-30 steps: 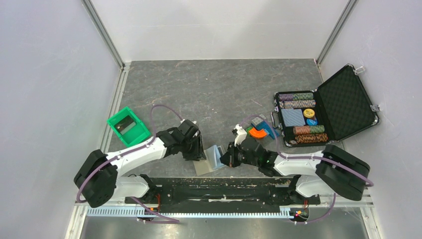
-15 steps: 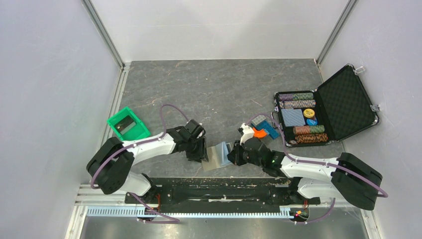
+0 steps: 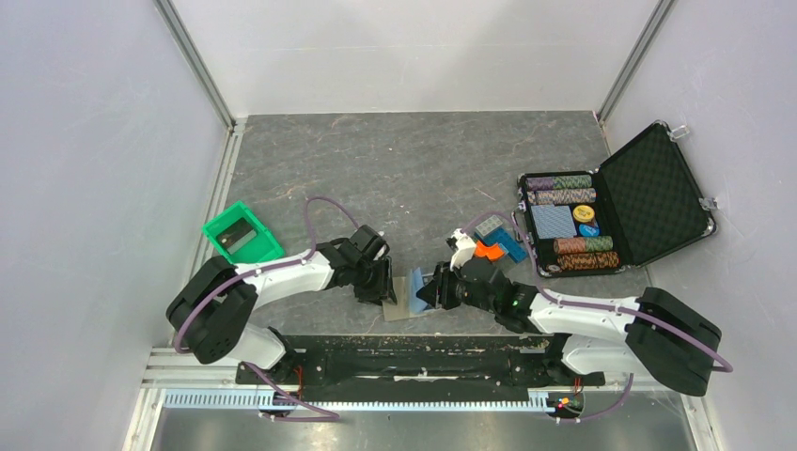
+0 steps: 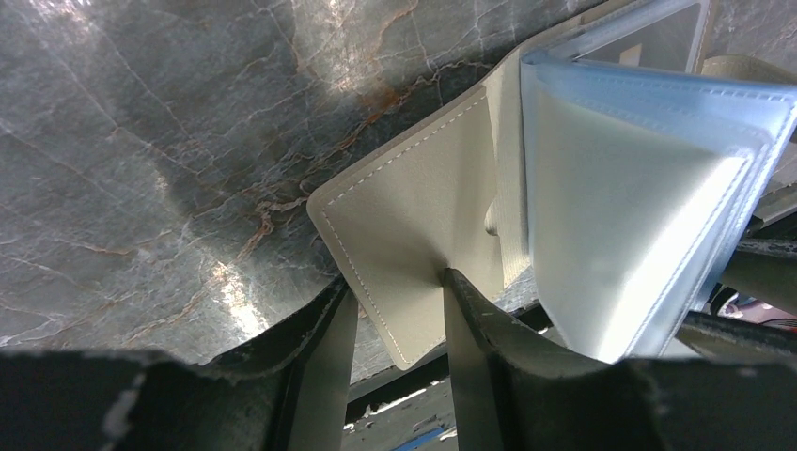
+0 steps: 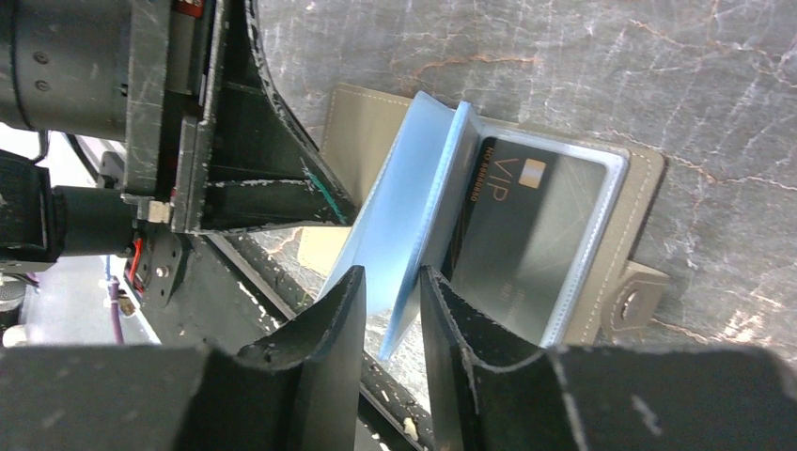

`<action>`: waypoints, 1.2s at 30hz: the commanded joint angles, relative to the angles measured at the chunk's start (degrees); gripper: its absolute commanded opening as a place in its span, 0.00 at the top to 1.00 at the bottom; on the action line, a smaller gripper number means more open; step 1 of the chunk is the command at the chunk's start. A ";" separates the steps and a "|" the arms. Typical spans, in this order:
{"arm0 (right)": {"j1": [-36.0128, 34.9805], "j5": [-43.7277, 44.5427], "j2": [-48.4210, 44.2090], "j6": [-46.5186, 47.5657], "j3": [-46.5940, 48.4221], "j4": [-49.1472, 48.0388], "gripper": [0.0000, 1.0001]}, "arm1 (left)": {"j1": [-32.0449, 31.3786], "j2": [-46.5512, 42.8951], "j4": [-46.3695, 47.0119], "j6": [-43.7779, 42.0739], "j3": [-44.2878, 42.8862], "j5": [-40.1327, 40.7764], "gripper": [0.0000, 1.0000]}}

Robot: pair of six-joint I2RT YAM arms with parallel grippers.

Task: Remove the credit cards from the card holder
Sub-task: Open the card holder at the corner of the board.

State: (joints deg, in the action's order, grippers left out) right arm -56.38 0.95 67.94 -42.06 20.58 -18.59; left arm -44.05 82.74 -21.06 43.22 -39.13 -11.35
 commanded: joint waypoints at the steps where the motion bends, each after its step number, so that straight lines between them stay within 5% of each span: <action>1: 0.21 -2.77 0.94 -0.94 0.81 -6.92 0.72 | 0.11 -0.71 2.07 -2.15 0.40 1.13 0.55; 14: 0.19 -3.19 5.41 -2.96 0.52 -10.75 0.84 | 0.19 -7.82 -0.12 0.08 1.18 6.72 0.57; 36: -0.26 -2.19 7.39 -3.53 1.11 -9.92 0.55 | 0.28 -14.40 0.26 -0.48 -2.59 3.24 0.32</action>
State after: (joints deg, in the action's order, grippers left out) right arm -56.40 -2.70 75.61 -45.84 20.58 -28.58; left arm -43.99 68.71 -23.73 43.27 -39.00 -5.91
